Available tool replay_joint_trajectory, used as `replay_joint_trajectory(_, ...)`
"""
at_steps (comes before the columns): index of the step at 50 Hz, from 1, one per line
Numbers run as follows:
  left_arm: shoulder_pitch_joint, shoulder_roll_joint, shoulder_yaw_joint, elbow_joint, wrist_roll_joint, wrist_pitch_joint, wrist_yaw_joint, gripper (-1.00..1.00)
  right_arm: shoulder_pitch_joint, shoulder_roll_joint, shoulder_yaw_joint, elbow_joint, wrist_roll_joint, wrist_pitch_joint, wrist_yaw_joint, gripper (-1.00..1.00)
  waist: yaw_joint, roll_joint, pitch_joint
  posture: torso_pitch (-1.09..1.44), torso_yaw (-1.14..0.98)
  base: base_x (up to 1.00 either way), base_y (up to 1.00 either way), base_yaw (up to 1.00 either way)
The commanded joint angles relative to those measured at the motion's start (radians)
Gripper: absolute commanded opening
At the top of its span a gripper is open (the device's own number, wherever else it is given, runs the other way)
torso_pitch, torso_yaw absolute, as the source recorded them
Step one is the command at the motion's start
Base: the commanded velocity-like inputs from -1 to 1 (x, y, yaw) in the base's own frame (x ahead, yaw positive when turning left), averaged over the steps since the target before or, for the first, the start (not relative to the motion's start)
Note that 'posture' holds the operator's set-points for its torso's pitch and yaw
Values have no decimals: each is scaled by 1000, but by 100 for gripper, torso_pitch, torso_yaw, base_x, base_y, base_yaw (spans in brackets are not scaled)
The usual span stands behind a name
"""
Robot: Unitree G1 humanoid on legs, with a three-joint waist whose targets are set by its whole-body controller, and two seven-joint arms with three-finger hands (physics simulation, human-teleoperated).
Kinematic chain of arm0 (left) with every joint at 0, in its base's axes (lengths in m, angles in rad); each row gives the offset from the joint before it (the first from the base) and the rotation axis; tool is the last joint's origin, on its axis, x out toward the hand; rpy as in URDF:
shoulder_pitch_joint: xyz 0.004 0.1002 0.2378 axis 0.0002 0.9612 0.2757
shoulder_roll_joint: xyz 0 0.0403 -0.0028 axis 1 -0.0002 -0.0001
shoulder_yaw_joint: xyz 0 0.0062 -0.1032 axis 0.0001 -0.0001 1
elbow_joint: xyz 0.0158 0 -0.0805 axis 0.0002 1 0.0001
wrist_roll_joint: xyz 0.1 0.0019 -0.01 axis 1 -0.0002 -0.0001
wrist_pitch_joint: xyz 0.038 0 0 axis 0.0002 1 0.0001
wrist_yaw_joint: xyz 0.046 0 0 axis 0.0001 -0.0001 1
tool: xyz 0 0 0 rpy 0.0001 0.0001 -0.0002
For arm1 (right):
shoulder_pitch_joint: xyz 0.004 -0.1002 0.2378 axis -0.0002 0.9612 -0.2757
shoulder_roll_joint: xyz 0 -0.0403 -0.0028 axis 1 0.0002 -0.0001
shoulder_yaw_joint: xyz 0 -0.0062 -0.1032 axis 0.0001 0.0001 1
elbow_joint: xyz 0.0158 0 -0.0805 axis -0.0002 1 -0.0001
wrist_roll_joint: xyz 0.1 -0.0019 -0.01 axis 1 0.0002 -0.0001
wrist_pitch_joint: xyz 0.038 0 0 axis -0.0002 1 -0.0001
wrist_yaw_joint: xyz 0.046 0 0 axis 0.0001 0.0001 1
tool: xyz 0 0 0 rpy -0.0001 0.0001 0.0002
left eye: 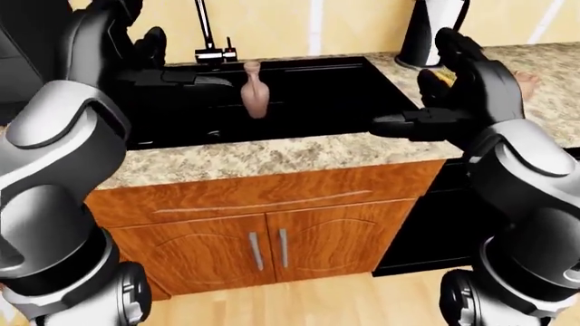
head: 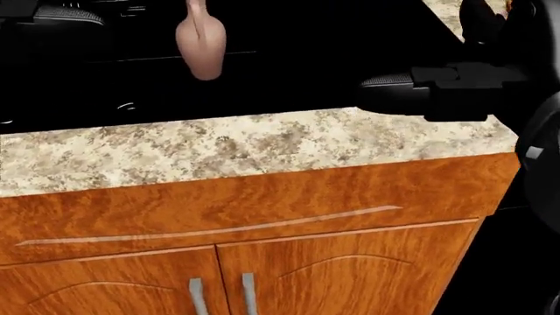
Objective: Turn the sink spout to the right.
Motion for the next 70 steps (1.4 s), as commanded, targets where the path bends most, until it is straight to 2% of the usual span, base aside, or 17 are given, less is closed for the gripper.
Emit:
replay_joint_trajectory(1,-34,19,26,-19,10,-35,9,100,-27,-8,-5,-16,9,-25,1,100,3,-2,-19,0,0,49,0,0)
replay_joint_trajectory(5,-22,15,18,-18,15,-48,5,100,-18,-7,2,-14,10,-36,-2,100,-11,78,-45,0,0,48,0,0)
replay_joint_trajectory(8,-20,13,19,-21,15,-45,4,100,-18,-9,6,-11,10,-38,-3,100,-3,79,-20,0,0,49,0,0)
replay_joint_trajectory(16,-33,19,28,-13,9,-36,5,100,-25,-13,6,-7,11,-36,-1,100,31,16,-33,0,0,49,0,0)
replay_joint_trajectory(19,-28,21,22,-4,15,-48,2,100,-26,-21,9,-7,11,-31,3,100,39,-40,-48,0,0,49,0,0)
replay_joint_trajectory(20,-24,21,20,-6,16,-50,0,100,-24,-22,12,-8,8,-31,4,100,35,-76,-77,0,0,49,0,0)
replay_joint_trajectory(21,-25,20,21,-5,16,-49,1,100,-31,-18,8,-14,9,-18,-1,100,29,-48,-32,0,0,49,0,0)
replay_joint_trajectory(22,-28,20,21,-4,16,-48,1,100,-33,-16,9,-14,8,-15,-3,100,39,-63,-14,0,0,49,0,0)
replay_joint_trajectory(24,-34,21,24,-6,13,-41,2,100,-34,-16,11,-11,5,-17,0,100,20,-51,-33,0,0,49,0,0)
replay_joint_trajectory(30,-31,24,20,4,21,-53,-4,100,-41,-20,21,9,-12,-27,6,100,0,-6,-30,0,0,49,0,0)
replay_joint_trajectory(34,-31,23,19,4,23,-55,-6,100,-43,-21,25,11,-26,-28,9,100,-10,71,-60,0,0,10,0,0)
replay_joint_trajectory(36,-30,23,23,1,22,-51,-6,100,-45,-20,24,5,-33,-18,8,100,-8,80,-12,0,0,0,0,0)
replay_joint_trajectory(41,-32,23,24,-1,20,-47,-5,100,-31,-16,34,5,-52,-33,21,100,-20,34,5,0,0,0,0,0)
replay_joint_trajectory(44,-27,22,21,0,23,-54,-6,100,-23,-14,38,3,-69,-33,33,100,-10,1,-42,0,0,-16,0,0)
replay_joint_trajectory(46,-24,20,22,-5,22,-51,-5,100,-23,-13,39,4,-76,-33,39,100,0,-39,-39,0,0,0,0,0)
replay_joint_trajectory(55,-22,20,33,-10,12,-42,-4,100,-12,-1,54,-4,-117,-38,59,100,17,11,-34,0,0,0,0,0)
replay_joint_trajectory(70,-48,34,40,31,-26,1,45,100,-45,2,64,-6,-200,-7,114,100,13,21,-39,0,0,0,0,0)
